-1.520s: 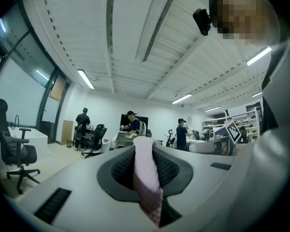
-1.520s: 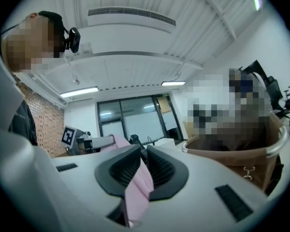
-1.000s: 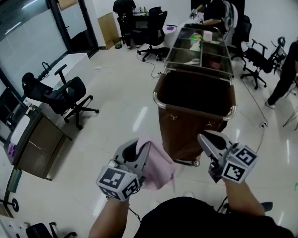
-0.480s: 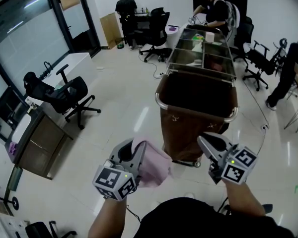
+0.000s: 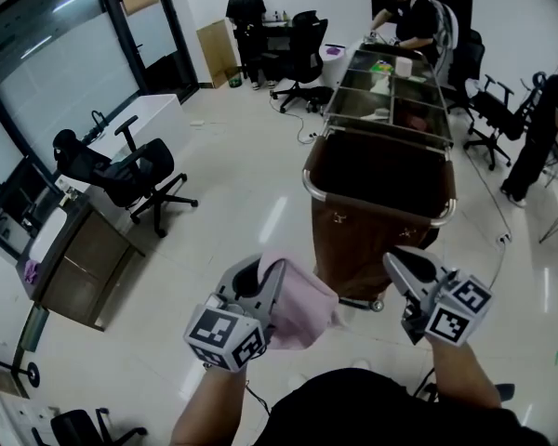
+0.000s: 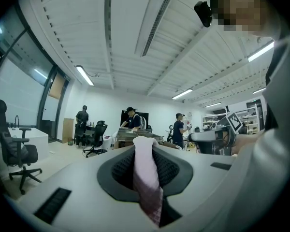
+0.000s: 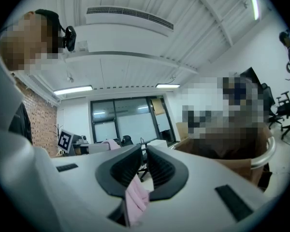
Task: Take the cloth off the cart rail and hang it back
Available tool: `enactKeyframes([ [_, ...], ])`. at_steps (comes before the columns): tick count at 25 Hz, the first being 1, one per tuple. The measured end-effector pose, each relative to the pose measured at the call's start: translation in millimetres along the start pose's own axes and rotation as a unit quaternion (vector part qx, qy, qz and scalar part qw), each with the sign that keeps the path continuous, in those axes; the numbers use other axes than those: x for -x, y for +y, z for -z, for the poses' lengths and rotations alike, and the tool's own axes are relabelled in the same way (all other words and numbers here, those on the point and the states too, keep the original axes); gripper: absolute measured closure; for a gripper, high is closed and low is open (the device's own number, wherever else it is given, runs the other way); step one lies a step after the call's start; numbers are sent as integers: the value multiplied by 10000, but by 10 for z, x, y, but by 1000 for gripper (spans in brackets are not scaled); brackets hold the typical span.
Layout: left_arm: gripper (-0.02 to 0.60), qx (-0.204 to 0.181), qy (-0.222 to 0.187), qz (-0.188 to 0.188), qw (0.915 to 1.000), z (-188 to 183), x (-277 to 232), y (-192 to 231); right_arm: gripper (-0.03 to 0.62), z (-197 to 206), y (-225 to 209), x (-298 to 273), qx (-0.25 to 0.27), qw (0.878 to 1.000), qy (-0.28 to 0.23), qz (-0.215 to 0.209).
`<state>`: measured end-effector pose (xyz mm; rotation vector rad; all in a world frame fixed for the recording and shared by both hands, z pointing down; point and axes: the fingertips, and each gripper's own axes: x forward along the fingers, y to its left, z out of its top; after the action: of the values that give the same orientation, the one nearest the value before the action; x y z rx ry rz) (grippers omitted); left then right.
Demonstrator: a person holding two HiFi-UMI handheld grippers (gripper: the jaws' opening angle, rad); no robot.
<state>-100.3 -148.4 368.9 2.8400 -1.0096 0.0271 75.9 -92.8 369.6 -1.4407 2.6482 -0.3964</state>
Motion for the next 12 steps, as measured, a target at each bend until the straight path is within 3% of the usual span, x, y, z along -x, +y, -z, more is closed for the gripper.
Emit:
enactKeyframes([
  [6,528,4,12,-32,10000,13,32,108,540,34,0,-22,-15,10000,6,62],
  [12,528,211,-229,-103,9995,-208,126,308,540,60,35,-18,-44,9999,-44,141],
])
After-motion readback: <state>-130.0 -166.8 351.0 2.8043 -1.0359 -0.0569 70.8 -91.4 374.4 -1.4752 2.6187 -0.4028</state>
